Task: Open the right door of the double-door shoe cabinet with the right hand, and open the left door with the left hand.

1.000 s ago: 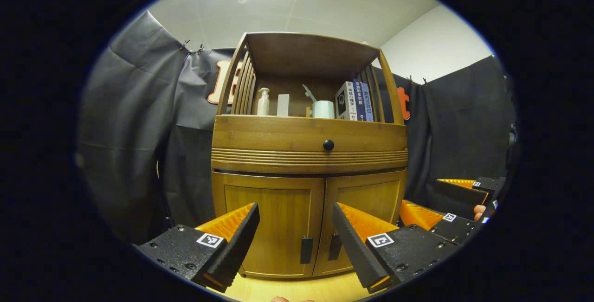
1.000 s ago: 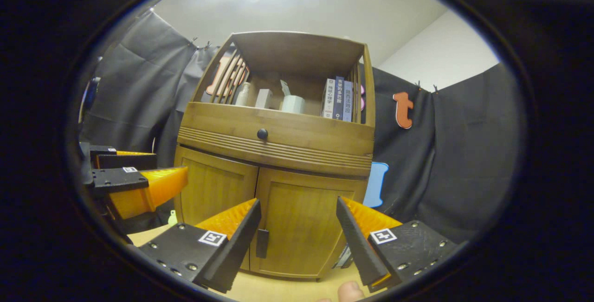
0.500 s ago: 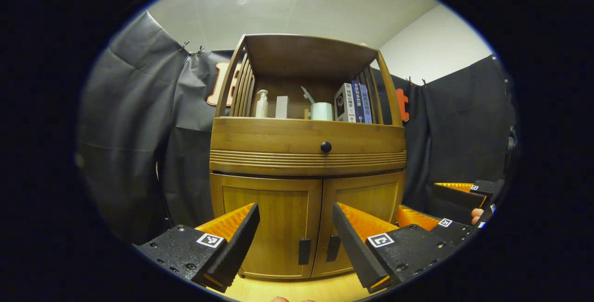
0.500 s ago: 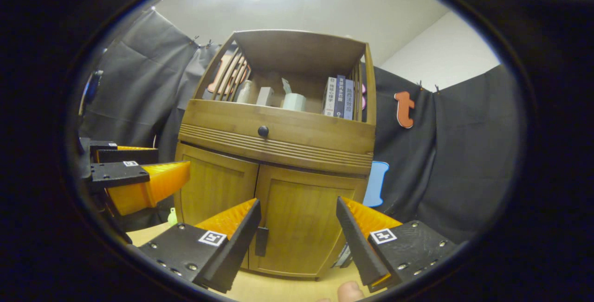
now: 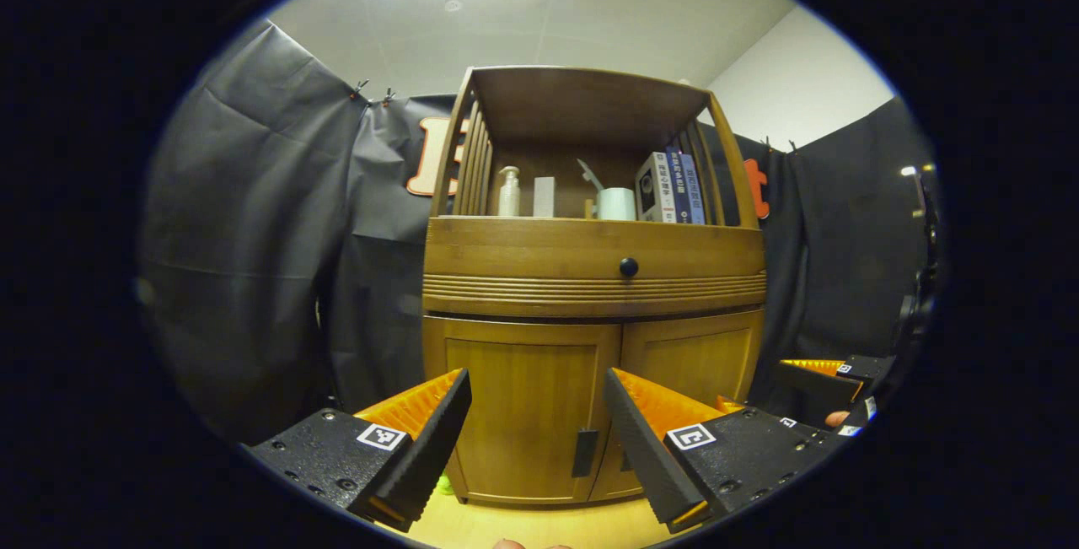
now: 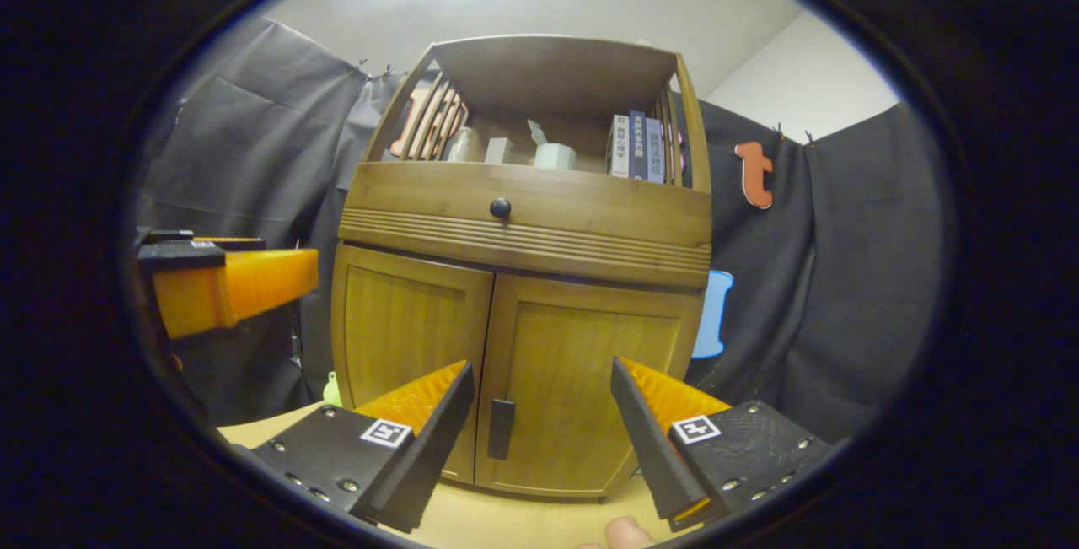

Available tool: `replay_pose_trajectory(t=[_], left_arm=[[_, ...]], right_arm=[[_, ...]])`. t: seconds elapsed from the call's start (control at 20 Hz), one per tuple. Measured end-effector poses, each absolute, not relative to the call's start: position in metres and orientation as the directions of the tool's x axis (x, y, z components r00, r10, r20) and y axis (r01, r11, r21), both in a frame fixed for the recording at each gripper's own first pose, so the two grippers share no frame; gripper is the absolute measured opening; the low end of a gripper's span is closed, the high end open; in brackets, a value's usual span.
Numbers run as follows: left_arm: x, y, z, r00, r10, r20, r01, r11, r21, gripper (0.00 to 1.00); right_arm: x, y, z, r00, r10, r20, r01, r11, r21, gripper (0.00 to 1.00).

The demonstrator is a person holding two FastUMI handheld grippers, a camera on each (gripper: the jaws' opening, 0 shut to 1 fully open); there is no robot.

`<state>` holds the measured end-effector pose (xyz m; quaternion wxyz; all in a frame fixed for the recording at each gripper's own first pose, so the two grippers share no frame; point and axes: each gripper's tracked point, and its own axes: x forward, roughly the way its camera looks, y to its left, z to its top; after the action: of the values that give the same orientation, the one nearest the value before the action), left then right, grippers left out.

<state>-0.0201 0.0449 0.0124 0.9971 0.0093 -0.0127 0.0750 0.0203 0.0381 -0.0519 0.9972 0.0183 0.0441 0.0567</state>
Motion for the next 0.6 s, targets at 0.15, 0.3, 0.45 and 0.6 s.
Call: replay_pose_trajectory(t=[0.15, 0.3, 0.45, 0.6], left_arm=[[-0.028, 0.065, 0.013, 0.979, 0.202, 0.027, -0.202, 0.979, 0.019, 0.94], [-0.035, 0.085, 0.012, 0.967, 0.253, 0.025, -0.254, 0.967, 0.026, 0.96], [-0.039, 0.101, 0.010, 0.955, 0.295, 0.019, -0.296, 0.955, 0.022, 0.94], [-0.040, 0.113, 0.007, 0.946, 0.324, 0.009, -0.324, 0.946, 0.025, 0.96]], right_arm=[[0.029, 0.048, -0.080, 0.982, 0.126, -0.144, -0.121, 0.992, 0.041, 0.96], [0.043, 0.057, -0.104, 0.974, 0.131, -0.185, -0.122, 0.991, 0.061, 0.96], [0.056, 0.065, -0.131, 0.962, 0.138, -0.235, -0.121, 0.989, 0.086, 0.97], [0.074, 0.073, -0.158, 0.945, 0.138, -0.295, -0.118, 0.989, 0.087, 0.97]])
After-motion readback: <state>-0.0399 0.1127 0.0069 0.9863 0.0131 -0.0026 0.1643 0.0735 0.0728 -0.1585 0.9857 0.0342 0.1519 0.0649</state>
